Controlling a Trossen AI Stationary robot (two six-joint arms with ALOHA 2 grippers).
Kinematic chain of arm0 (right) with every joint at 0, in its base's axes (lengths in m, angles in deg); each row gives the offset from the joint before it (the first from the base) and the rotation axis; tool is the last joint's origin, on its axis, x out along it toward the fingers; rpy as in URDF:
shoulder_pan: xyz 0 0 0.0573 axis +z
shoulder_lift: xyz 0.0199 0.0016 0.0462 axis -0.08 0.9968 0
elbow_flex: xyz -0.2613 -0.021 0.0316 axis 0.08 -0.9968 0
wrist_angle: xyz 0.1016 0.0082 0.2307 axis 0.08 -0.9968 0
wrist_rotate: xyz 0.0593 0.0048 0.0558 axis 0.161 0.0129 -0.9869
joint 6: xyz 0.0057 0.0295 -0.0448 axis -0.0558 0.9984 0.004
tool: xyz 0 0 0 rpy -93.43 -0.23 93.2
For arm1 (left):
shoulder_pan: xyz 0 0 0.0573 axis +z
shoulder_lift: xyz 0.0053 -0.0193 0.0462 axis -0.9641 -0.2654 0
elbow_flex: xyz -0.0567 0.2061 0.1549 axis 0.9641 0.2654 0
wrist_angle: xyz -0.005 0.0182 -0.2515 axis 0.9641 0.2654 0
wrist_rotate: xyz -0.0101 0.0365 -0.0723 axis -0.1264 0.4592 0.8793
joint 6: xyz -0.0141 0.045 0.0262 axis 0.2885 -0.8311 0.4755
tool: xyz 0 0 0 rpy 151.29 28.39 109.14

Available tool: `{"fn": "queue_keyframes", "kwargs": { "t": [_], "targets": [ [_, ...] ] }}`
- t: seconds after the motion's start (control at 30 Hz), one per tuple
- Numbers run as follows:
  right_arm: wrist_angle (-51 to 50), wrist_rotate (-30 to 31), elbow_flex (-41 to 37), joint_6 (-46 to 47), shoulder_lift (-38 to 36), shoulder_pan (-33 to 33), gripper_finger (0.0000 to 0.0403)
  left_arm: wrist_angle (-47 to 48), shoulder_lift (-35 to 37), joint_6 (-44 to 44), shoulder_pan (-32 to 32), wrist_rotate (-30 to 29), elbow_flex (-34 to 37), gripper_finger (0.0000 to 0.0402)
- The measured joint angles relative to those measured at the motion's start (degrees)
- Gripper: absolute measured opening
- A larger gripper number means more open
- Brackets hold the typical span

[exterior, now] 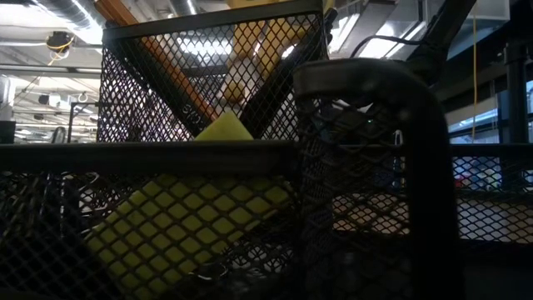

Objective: Pick and place office supplies into organizer
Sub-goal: Put the blue sticky notes into the black desk organizer

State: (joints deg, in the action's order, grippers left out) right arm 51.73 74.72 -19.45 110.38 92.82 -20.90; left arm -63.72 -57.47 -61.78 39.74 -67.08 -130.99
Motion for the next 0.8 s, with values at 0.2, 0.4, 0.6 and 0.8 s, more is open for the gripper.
{"fn": "queue_keyframes", "kwargs": {
  "t": [0.2,0.4,0.6,0.8],
  "targets": [
    [0.7,0.7,-0.1,2.0,0.0,0.6,0.0200,-0.1,-4.9,0.7,-6.4,-1.8,-6.7,0.0002],
    [1.6,1.5,-0.1,2.2,0.1,2.1,0.0200,-0.1,-13.4,2.0,-10.0,-4.8,-13.7,0.0002],
    [1.8,4.0,-0.1,3.8,0.1,3.4,0.0200,-0.1,-24.4,-2.7,-11.6,-8.0,-26.1,0.0002],
    [2.0,5.0,0.0,5.2,0.1,4.8,0.0200,0.0,-32.6,-5.4,-14.1,-13.8,-38.4,0.0002]
  ]
}}
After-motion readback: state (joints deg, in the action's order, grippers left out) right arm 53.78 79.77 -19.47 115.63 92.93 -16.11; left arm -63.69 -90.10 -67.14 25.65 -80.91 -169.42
